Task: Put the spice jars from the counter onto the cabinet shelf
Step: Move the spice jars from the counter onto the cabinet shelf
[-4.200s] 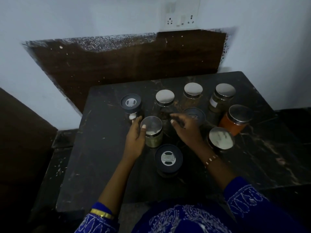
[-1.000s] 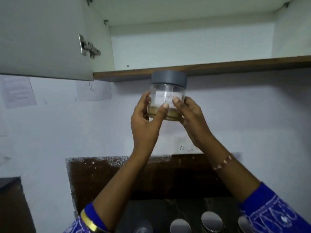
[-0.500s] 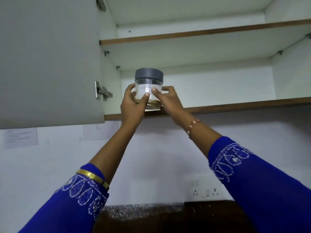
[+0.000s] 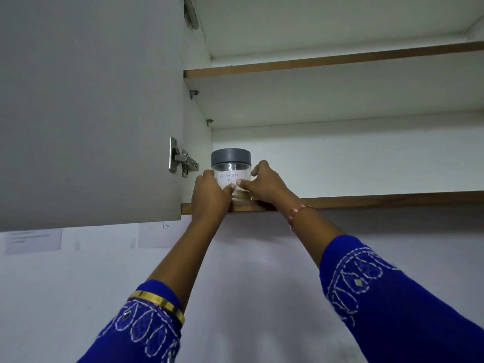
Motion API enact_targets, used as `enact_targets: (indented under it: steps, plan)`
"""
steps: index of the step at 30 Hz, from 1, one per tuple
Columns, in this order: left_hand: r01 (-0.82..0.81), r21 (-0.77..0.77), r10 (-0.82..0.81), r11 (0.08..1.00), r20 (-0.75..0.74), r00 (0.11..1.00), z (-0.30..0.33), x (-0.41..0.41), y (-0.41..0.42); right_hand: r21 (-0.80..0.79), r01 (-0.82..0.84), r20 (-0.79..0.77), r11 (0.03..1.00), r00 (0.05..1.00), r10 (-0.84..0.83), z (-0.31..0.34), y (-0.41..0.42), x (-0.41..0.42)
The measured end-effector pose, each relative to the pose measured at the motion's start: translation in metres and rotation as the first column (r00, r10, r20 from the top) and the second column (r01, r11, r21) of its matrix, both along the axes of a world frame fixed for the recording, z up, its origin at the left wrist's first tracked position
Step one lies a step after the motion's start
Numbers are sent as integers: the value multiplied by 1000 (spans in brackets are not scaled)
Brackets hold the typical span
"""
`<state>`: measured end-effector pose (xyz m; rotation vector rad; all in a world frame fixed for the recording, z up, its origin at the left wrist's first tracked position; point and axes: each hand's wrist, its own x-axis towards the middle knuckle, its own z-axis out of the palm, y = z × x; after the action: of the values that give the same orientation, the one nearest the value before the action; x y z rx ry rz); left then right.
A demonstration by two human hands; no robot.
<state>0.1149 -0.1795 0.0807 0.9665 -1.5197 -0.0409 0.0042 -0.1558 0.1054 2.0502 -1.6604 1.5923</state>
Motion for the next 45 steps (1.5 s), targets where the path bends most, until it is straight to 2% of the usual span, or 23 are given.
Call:
enact_targets:
  steps: [4, 8, 11, 15, 20, 25, 28, 30, 32, 36, 38, 41, 45]
  plan:
    - [-179, 100, 154, 979, 215, 964, 10, 2, -14, 122, 140, -234, 983, 966, -109, 9, -18, 4]
    - [-207, 235, 86, 950, 441, 893, 24, 5, -23, 257, 220, -427, 941, 899, -93, 21, -30, 6]
    - [-166, 317, -10, 934, 486, 874, 31, 5, -33, 293, 285, -541, 913, 836, -88, 25, -37, 8]
    - [-137, 362, -54, 922, 472, 880, 34, 4, -32, 316, 303, -600, 899, 798, -58, 27, -43, 9]
    - [-197, 287, 54, 937, 440, 896, 27, 3, -35, 288, 273, -519, 918, 850, -90, 25, -41, 9]
    - [-329, 113, 274, 937, 343, 898, 8, 4, -17, 139, 219, -362, 966, 919, -156, 9, -22, 15]
    - [-387, -76, 387, 919, 369, 845, -13, 5, -5, 57, 262, -351, 963, 909, -226, -6, -2, 19]
    - [-386, -154, 416, 909, 373, 830, -27, 9, -1, -22, 315, -414, 949, 861, -296, -19, 11, 18]
    - [-321, -170, 362, 932, 368, 856, -39, 15, 3, -111, 336, -486, 935, 803, -346, -33, 24, 15]
    - [-74, -115, 108, 991, 331, 937, -74, 22, 28, -181, 358, -600, 916, 698, -391, -65, 43, 1]
    - [-2, -56, 21, 998, 350, 936, -95, 24, 45, -141, 317, -590, 938, 734, -336, -82, 55, -2]
    - [31, 0, -28, 1000, 422, 906, -126, 23, 68, 3, 243, -544, 970, 814, -202, -112, 78, -4]
    - [108, 79, -129, 991, 333, 934, -165, 17, 99, 154, 176, -468, 972, 879, -85, -166, 110, -5]
